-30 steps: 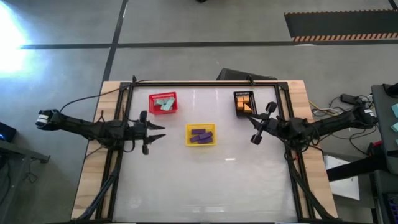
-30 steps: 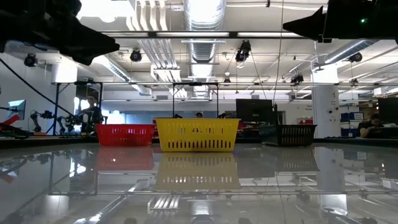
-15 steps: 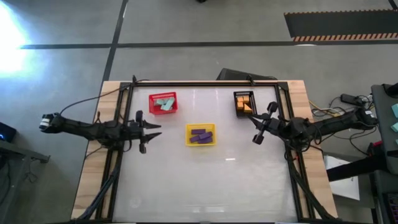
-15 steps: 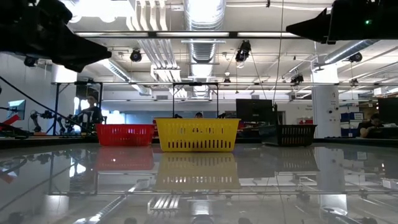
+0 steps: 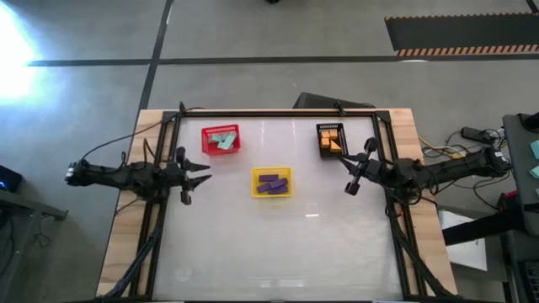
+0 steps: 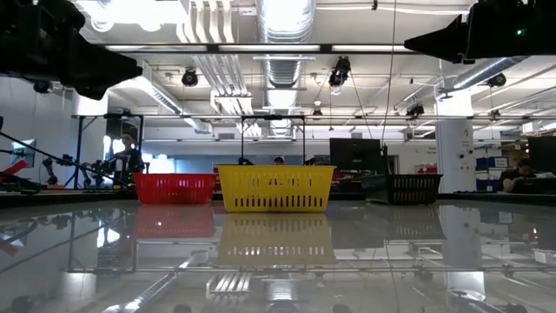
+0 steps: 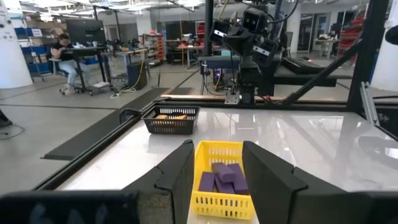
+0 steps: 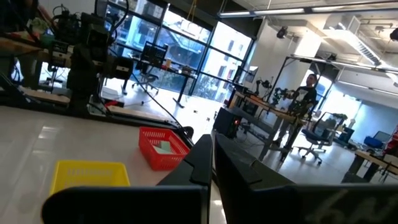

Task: Sort & place blocks by color
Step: Return to Home Position

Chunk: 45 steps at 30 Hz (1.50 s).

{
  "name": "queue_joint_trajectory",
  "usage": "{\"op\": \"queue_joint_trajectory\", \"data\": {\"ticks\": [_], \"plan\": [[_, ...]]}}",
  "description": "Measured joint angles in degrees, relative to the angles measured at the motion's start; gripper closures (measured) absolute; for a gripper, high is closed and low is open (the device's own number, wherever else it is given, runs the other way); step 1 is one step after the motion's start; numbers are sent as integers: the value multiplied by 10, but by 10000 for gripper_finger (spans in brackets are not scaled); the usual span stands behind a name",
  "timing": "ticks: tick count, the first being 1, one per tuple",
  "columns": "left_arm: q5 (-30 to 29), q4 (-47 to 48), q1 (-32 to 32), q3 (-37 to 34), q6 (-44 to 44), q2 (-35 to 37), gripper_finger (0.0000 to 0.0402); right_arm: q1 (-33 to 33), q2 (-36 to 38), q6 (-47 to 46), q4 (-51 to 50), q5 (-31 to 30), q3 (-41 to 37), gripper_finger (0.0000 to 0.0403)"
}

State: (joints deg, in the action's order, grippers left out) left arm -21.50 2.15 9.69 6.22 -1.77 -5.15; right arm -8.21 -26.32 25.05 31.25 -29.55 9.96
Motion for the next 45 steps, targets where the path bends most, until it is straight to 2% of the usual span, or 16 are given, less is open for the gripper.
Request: {"op": "queue_joint_trajectory", "data": {"ticks": [7, 29, 37, 45], "plan": [[-1, 33, 0, 1, 0, 43, 282, 0, 29, -8, -34, -4, 0, 394], [-4, 54, 0, -1, 31, 38, 282, 0, 173, -61, -213, -4, 0, 394], [-3, 83, 0, -3, 75, 36, 282, 0, 234, -80, -289, 12, 0, 394], [3, 35, 0, -28, 89, 29, 282, 0, 262, -87, -334, 30, -1, 394]]}}
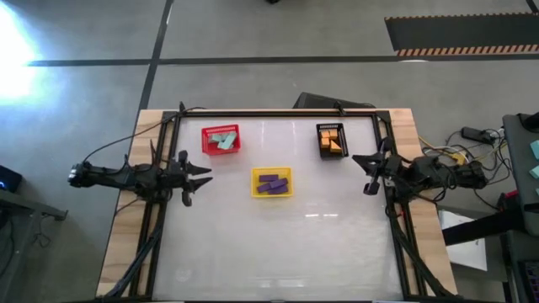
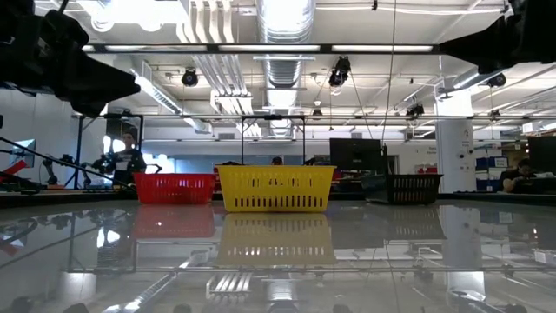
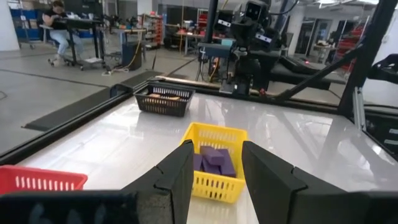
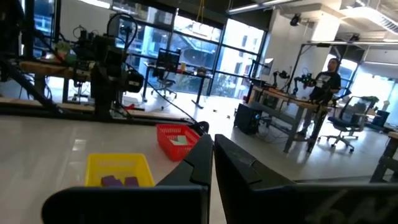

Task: Sort & place blocks by color
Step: Return to Home Position

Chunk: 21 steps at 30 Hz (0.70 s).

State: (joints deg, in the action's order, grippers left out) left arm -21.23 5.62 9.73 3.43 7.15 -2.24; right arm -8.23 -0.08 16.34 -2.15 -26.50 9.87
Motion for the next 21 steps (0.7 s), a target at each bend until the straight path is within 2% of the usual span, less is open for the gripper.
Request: {"op": "queue_joint_trajectory", "data": {"ticks": [12, 21], "plan": [[2, -9, 0, -4, 0, -9, 282, 0, 1, -3, 3, 0, -26, 394], [2, -21, 0, -9, 0, -35, 282, 0, 1, -23, 22, -7, -77, 394]]}}
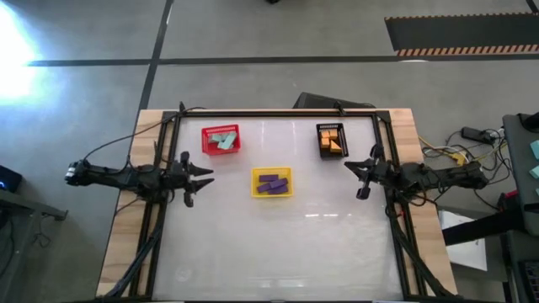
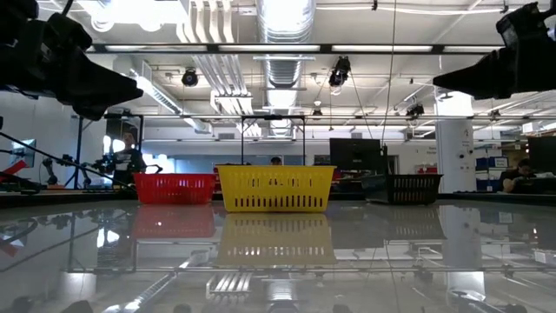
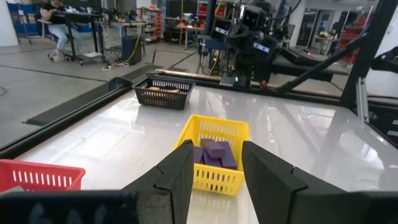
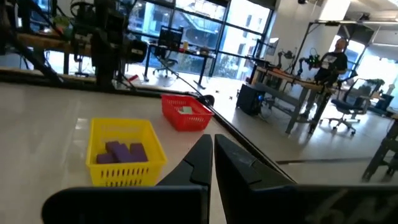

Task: Sort & place blocks by color
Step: Return to Home Position

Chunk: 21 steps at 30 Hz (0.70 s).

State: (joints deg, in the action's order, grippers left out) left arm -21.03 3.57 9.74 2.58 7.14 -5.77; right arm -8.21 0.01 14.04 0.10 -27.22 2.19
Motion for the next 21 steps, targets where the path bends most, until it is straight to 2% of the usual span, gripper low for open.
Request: {"op": "queue_joint_trajectory", "data": {"ticks": [5, 8, 12, 21], "plan": [[0, -3, 0, -1, 0, -24, 282, 0, -12, -26, 15, -2, -7, 394], [0, -6, 0, -1, 0, -35, 282, 0, -20, -23, 14, 0, -7, 394], [-1, -21, 0, -3, 0, -49, 282, 0, -20, -12, 15, -28, -7, 394], [-3, -26, 0, -4, 0, -69, 282, 0, -20, -11, 13, -30, -7, 394]]}}
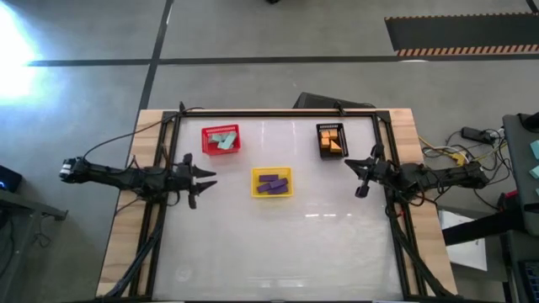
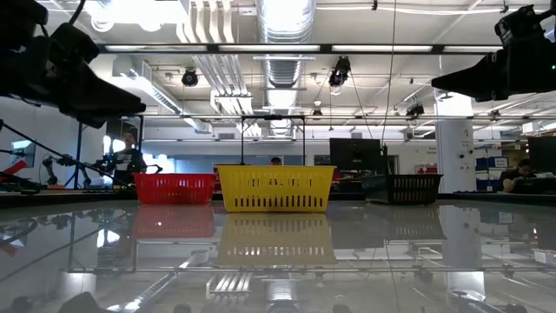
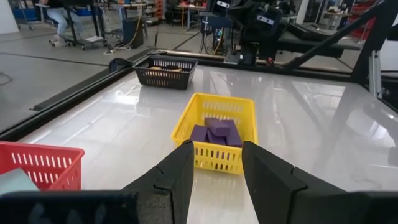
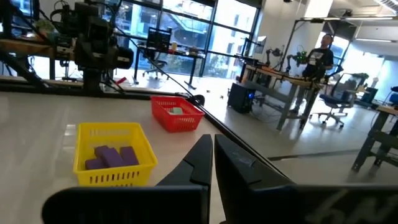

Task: Sort & place blocks by color
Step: Return to Home Position

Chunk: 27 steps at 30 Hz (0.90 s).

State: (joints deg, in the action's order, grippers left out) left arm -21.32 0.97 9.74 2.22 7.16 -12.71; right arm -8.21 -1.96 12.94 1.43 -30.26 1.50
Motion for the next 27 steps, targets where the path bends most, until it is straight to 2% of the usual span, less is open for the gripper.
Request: {"op": "queue_joint_trajectory", "data": {"ticks": [4, 8, 12, 15, 27], "plan": [[0, -1, 0, 0, -1, -9, 282, 0, 0, 70, 0, -13, 0, 394], [0, -3, 0, 0, -14, -18, 282, 0, -1, 78, -1, -14, 0, 394], [-1, -3, 0, 0, -148, -30, 282, 0, -1, 76, 1, -14, 0, 394], [-1, -3, 0, 0, -197, -37, 282, 0, -1, 75, 6, -14, -2, 394], [-1, -4, 0, 0, -196, -65, 281, 0, 0, 8, 8, -13, -2, 394]]}}
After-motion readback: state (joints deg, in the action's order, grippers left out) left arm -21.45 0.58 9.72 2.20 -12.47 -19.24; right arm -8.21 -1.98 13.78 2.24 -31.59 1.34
